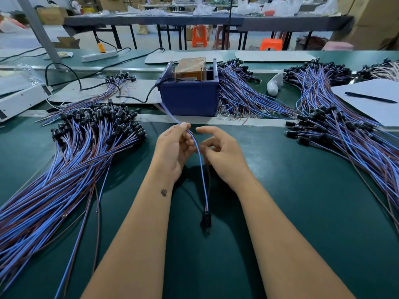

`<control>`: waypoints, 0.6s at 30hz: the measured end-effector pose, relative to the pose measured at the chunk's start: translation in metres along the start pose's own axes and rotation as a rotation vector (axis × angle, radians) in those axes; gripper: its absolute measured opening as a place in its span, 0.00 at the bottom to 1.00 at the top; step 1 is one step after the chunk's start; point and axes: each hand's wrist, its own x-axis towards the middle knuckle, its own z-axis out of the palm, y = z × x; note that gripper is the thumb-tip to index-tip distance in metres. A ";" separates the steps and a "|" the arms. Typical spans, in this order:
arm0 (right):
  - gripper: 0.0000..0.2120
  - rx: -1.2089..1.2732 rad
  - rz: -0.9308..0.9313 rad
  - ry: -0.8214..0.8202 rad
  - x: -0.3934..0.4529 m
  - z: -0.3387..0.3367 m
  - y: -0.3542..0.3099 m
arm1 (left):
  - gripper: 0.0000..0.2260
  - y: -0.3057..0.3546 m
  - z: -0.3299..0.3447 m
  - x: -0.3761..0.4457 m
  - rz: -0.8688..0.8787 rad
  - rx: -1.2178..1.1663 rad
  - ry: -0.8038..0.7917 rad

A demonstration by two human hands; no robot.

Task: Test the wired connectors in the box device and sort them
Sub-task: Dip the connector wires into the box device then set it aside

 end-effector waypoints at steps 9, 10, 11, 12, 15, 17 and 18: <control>0.11 0.356 -0.030 -0.114 -0.002 -0.009 -0.002 | 0.08 -0.001 -0.008 0.003 0.054 -0.012 0.093; 0.11 0.363 -0.030 -0.077 -0.001 -0.010 -0.002 | 0.08 -0.002 -0.008 0.002 0.068 0.035 0.089; 0.10 0.384 -0.017 -0.026 -0.001 -0.011 -0.001 | 0.07 -0.003 -0.007 0.001 0.085 0.102 0.074; 0.11 0.428 0.013 0.036 0.001 -0.013 -0.001 | 0.07 -0.003 -0.007 0.000 0.106 0.190 0.042; 0.13 0.487 0.108 0.238 0.006 -0.021 0.000 | 0.07 -0.008 -0.002 -0.006 0.205 0.531 -0.094; 0.14 0.376 0.148 0.346 0.009 -0.030 0.002 | 0.05 -0.014 0.005 -0.011 0.272 0.657 -0.189; 0.15 0.341 0.164 0.380 0.010 -0.036 0.003 | 0.05 -0.017 0.010 -0.015 0.300 0.677 -0.238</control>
